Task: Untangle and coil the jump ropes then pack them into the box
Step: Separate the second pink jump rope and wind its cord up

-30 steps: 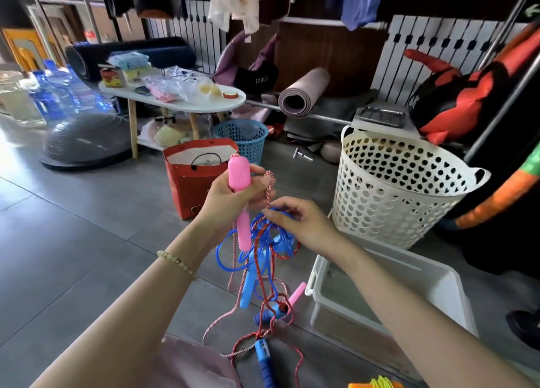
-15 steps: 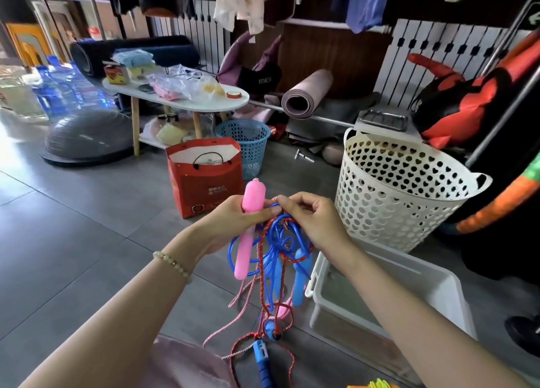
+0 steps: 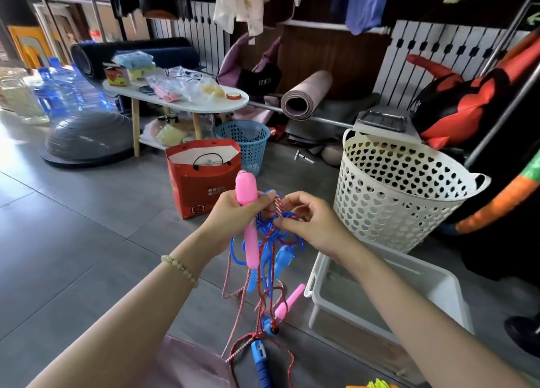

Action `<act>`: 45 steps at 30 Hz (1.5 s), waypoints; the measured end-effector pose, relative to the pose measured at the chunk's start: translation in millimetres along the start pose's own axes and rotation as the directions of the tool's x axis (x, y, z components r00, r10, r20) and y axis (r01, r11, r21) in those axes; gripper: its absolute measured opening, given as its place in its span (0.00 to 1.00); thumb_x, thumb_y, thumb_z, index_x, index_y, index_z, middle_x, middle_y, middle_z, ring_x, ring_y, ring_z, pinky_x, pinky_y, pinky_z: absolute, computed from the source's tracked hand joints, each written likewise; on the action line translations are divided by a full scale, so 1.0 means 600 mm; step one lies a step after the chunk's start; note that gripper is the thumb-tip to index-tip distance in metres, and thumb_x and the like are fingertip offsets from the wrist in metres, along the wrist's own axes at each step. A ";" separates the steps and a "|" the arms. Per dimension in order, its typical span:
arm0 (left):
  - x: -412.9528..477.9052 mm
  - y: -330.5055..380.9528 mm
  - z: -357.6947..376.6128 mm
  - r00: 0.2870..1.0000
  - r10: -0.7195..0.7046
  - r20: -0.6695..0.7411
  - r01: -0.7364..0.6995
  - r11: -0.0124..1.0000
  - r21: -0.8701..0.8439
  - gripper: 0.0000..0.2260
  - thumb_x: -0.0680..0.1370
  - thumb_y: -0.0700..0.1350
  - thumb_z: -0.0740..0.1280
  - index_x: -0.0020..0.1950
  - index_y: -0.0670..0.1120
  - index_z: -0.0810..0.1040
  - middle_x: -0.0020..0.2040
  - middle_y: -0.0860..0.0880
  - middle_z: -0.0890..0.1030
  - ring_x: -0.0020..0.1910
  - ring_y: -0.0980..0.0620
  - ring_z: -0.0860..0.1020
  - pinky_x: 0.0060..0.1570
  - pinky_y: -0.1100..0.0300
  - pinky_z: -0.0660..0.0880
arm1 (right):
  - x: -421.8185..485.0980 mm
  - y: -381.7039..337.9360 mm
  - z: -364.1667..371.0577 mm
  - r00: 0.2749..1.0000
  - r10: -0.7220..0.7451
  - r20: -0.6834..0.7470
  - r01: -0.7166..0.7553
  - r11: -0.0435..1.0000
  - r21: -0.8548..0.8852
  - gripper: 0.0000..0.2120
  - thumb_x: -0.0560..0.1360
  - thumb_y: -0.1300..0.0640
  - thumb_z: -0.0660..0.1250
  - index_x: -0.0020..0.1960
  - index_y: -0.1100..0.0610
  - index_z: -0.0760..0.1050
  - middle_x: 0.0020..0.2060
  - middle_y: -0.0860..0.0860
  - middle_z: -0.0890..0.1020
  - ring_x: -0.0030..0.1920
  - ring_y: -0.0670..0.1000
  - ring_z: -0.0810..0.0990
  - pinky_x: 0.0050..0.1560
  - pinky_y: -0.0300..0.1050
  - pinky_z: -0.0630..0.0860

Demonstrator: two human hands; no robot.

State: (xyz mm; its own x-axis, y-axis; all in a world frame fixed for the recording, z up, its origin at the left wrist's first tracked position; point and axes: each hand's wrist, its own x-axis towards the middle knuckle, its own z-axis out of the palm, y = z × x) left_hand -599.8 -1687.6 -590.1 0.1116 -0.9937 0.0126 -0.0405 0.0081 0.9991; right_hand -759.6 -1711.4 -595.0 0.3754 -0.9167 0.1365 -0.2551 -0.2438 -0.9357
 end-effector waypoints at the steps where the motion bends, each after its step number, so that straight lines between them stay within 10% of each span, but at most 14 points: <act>1: -0.001 0.002 -0.001 0.999 0.010 0.033 -0.012 0.999 0.053 0.11 0.76 0.46 0.70 0.45 0.38 0.82 0.38 0.46 0.83 0.36 0.56 0.79 0.41 0.65 0.77 | 0.002 -0.001 0.000 1.000 -0.019 -0.010 0.018 0.999 -0.031 0.08 0.70 0.61 0.74 0.46 0.56 0.76 0.44 0.52 0.77 0.41 0.45 0.72 0.44 0.32 0.70; 10: 0.022 0.011 -0.021 0.983 -0.168 -0.068 0.146 0.956 -0.255 0.08 0.76 0.42 0.70 0.38 0.41 0.76 0.25 0.50 0.74 0.24 0.55 0.72 0.29 0.64 0.73 | -0.018 0.002 -0.012 0.998 -0.064 0.016 0.059 0.977 0.207 0.06 0.74 0.61 0.69 0.39 0.54 0.75 0.35 0.51 0.76 0.37 0.46 0.73 0.43 0.37 0.70; 16: 0.044 -0.019 -0.071 0.953 -0.157 -0.261 0.157 0.987 -0.018 0.09 0.75 0.45 0.71 0.39 0.41 0.79 0.25 0.52 0.78 0.23 0.57 0.73 0.27 0.68 0.72 | -0.018 0.002 -0.063 0.996 0.025 -0.083 0.006 0.935 0.354 0.07 0.70 0.53 0.67 0.35 0.49 0.79 0.33 0.44 0.79 0.37 0.42 0.75 0.43 0.34 0.71; 22: 0.035 -0.024 -0.057 0.997 -0.030 -0.078 0.040 0.990 0.137 0.10 0.75 0.48 0.70 0.56 0.48 0.80 0.49 0.48 0.83 0.45 0.52 0.80 0.55 0.54 0.77 | -0.001 -0.027 -0.068 0.999 0.036 -0.031 -0.024 0.944 0.330 0.05 0.77 0.58 0.64 0.43 0.58 0.76 0.33 0.49 0.82 0.33 0.44 0.81 0.38 0.37 0.78; 26: 0.027 -0.011 -0.033 0.998 -0.007 0.063 -0.005 0.982 0.191 0.12 0.76 0.50 0.68 0.57 0.47 0.74 0.50 0.49 0.81 0.46 0.54 0.78 0.50 0.64 0.75 | 0.007 -0.036 -0.053 0.996 0.066 0.051 -0.079 0.948 0.310 0.06 0.78 0.60 0.62 0.43 0.59 0.74 0.31 0.49 0.82 0.31 0.43 0.81 0.32 0.32 0.75; 32: 0.016 -0.005 -0.019 0.988 -0.004 0.152 -0.087 0.803 0.590 0.26 0.81 0.57 0.54 0.49 0.34 0.78 0.39 0.50 0.74 0.38 0.60 0.72 0.46 0.65 0.68 | 0.016 -0.044 -0.042 0.987 0.092 0.133 -0.129 0.943 0.305 0.06 0.77 0.57 0.63 0.43 0.57 0.74 0.34 0.49 0.81 0.34 0.45 0.80 0.37 0.34 0.77; 35: 0.010 -0.002 -0.023 0.993 -0.073 0.091 -0.021 0.651 0.759 0.29 0.81 0.58 0.49 0.54 0.36 0.79 0.39 0.44 0.78 0.46 0.43 0.78 0.48 0.58 0.70 | 0.021 -0.047 -0.039 0.990 0.077 0.118 -0.111 0.941 0.319 0.05 0.77 0.61 0.64 0.41 0.57 0.74 0.33 0.49 0.82 0.32 0.42 0.79 0.36 0.33 0.76; 39: 0.006 0.015 -0.016 0.991 0.119 0.069 -0.136 0.915 0.379 0.28 0.77 0.64 0.56 0.40 0.42 0.84 0.37 0.48 0.84 0.39 0.51 0.80 0.49 0.52 0.77 | 0.031 -0.049 -0.034 0.998 0.051 0.043 -0.060 0.961 0.271 0.06 0.75 0.62 0.67 0.40 0.56 0.74 0.34 0.51 0.84 0.33 0.44 0.80 0.39 0.34 0.77; 45: -0.001 0.015 0.002 0.952 0.305 0.030 -0.304 0.924 0.231 0.03 0.74 0.42 0.71 0.43 0.44 0.83 0.37 0.53 0.83 0.35 0.64 0.79 0.41 0.71 0.74 | 0.037 -0.054 -0.031 0.997 0.071 0.011 -0.071 0.943 0.326 0.05 0.76 0.61 0.66 0.41 0.58 0.74 0.35 0.51 0.85 0.36 0.46 0.83 0.41 0.37 0.80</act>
State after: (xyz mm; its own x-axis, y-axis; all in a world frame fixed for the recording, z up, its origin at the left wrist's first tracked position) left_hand -601.1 -1687.3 -581.0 0.0637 -0.9466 0.3160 -0.3002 0.2838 0.9107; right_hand -759.9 -1729.8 -555.8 0.3660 -0.9283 0.0663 0.0239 -0.0618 -0.9978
